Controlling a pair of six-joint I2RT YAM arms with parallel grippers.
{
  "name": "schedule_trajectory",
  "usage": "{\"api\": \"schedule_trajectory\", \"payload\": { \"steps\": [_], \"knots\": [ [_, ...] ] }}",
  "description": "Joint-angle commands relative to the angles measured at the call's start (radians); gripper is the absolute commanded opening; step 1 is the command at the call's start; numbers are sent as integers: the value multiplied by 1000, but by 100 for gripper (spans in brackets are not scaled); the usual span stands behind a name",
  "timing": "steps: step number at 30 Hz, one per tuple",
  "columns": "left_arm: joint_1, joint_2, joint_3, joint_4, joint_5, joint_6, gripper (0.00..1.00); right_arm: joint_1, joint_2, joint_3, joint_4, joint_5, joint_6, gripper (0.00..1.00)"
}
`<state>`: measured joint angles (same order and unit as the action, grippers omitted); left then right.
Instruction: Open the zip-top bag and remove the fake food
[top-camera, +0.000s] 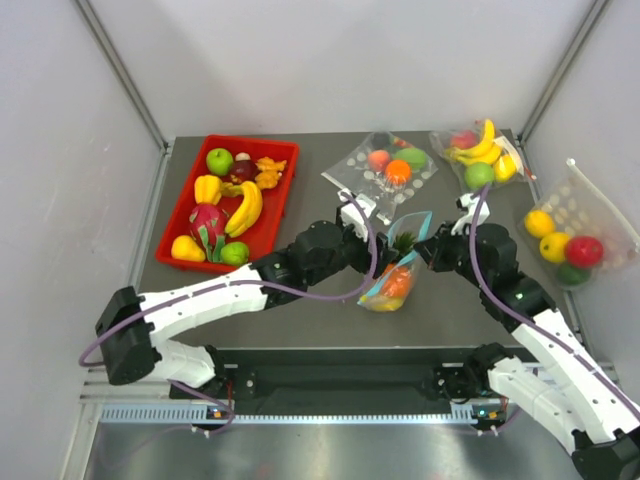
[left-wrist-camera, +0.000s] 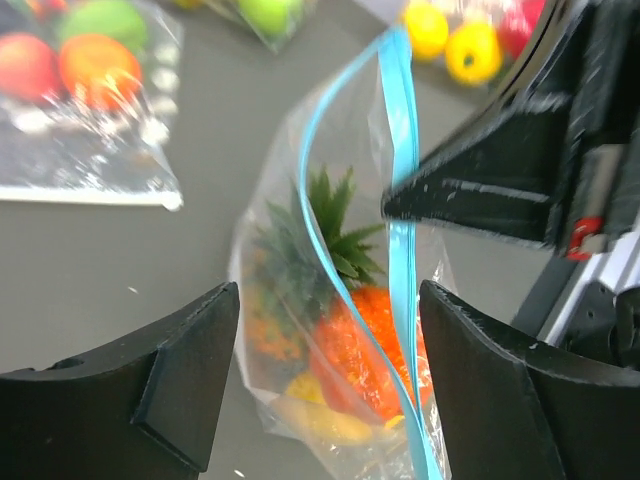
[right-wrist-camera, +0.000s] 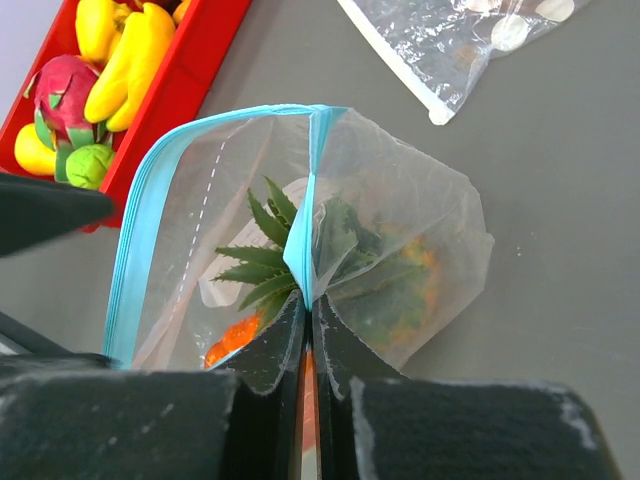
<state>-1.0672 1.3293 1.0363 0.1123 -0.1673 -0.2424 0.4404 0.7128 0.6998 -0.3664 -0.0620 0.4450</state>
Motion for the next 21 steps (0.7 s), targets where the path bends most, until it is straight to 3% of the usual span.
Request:
{"api": "schedule_trajectory", "payload": {
  "steps": [1,5,6,7,8,9,10,21],
  "knots": [
    [1,43,42,58,61,-41,77,4,-29,10,21,-18,-14,0],
    [4,85,62,36,66,-43,72,4,-45,13,11,-12,-22,0],
    [7,99,68,26,66,-40,62,4,-55,18,4,-6,-28,0],
    [9,105,73,18,60,-38,46,4,-56,21,-3,7,-31,0],
    [12,111,77,10,49,-37,17,4,-58,26,-8,39,-43,0],
    [22,114,82,6,40,-37,4,3,-61,39,-26,56,-52,0],
    [29,119,82,4,45,-38,0,4,-56,49,-32,82,-72,0],
    [183,64,15,81,147,-92,0,-19,4,243,-77,266,-192,0]
  ]
}}
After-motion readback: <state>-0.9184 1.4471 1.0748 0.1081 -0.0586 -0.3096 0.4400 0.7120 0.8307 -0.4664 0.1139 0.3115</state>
